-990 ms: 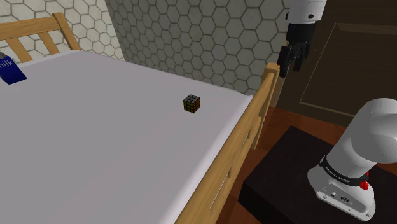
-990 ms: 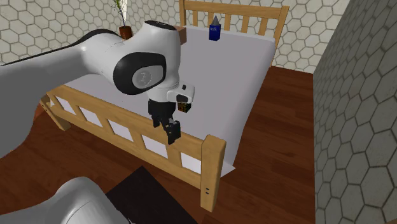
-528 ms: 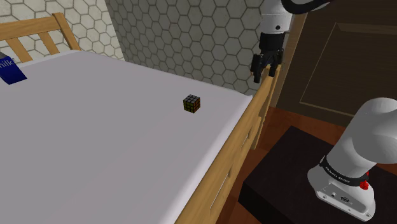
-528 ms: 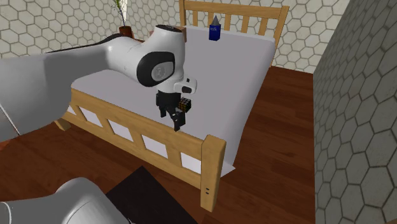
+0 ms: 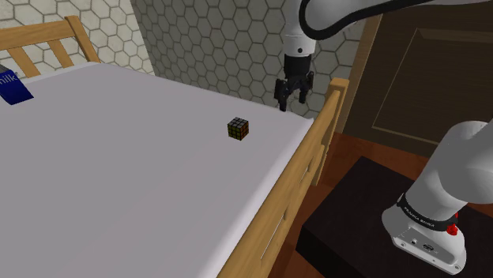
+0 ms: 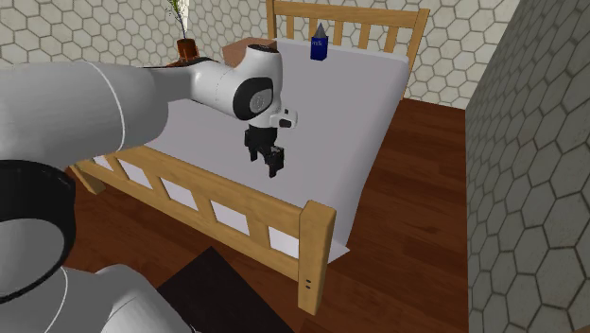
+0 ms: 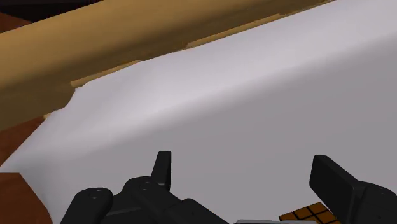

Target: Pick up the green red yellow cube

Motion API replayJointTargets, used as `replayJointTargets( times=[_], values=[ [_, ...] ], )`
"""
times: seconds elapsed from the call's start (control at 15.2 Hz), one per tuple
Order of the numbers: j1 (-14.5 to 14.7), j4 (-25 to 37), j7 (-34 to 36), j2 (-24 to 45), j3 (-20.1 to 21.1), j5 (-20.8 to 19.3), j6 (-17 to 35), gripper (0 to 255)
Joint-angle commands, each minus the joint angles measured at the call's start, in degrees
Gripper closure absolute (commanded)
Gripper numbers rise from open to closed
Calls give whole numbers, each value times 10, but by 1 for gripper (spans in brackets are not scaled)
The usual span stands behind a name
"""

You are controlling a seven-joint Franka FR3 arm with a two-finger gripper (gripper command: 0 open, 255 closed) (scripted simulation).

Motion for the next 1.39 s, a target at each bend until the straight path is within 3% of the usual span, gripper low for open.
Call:
replayJointTargets(
  times=[0.0, 0.79, 1.32],
  values=[
    [6, 24, 15, 37, 12, 0, 18, 0],
    [42, 248, 86, 290, 51, -48, 64, 0],
    [43, 213, 86, 308, 51, -51, 118, 0]
  ],
)
